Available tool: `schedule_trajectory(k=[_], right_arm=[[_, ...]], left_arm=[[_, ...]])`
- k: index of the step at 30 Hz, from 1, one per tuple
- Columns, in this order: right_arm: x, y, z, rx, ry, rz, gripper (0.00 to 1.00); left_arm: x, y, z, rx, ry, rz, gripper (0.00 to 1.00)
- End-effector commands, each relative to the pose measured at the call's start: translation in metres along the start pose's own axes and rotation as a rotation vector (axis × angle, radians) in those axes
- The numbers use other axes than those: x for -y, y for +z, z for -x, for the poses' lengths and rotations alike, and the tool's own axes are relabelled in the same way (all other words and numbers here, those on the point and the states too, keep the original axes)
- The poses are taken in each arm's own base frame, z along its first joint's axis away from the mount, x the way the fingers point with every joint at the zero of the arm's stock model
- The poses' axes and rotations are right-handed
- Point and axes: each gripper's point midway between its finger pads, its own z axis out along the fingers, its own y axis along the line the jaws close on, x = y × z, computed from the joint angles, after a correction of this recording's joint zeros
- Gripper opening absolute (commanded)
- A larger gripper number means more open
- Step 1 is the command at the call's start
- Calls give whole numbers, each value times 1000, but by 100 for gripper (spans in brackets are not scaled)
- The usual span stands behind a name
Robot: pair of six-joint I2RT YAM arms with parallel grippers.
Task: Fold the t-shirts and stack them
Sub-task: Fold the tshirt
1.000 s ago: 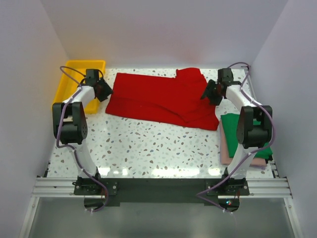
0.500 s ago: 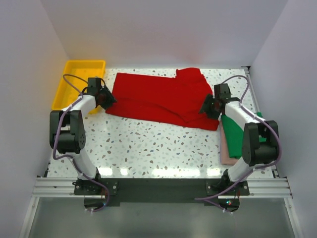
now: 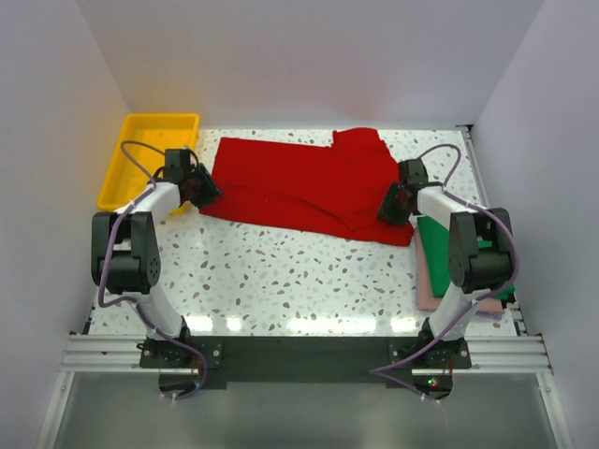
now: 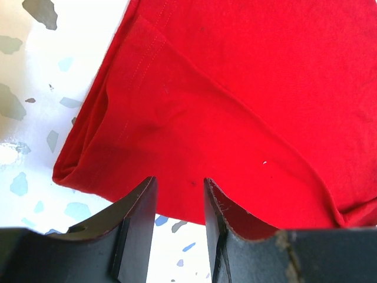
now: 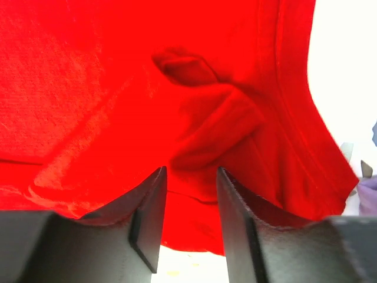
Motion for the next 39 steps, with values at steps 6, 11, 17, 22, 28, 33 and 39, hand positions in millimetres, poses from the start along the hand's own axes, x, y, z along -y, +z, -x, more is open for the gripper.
schedule_trajectory(k=[6,11,17,22,28,33,39], right_arm=[[-16,-4,43,117,9,7,24],[-23,-2,50,114,2,23,5],[-23,-11,51,119,-8,15,16],[-9,-15,34,118,-2,-6,31],[-1,-10,29,105,-15,-38,38],[-4,-8,34,111,-18,-32,42],[-7,-1,35,105,-13,-25,41]], left_arm=[[9,-6,4,36,48,-49,42],[7,-3,1,24,46,-47,41],[8,-5,2,27,54,-46,41],[9,-5,1,24,50,-54,41],[12,-10,4,35,61,-63,42],[13,-12,6,45,65,-66,42],[14,-14,7,46,65,-69,42]])
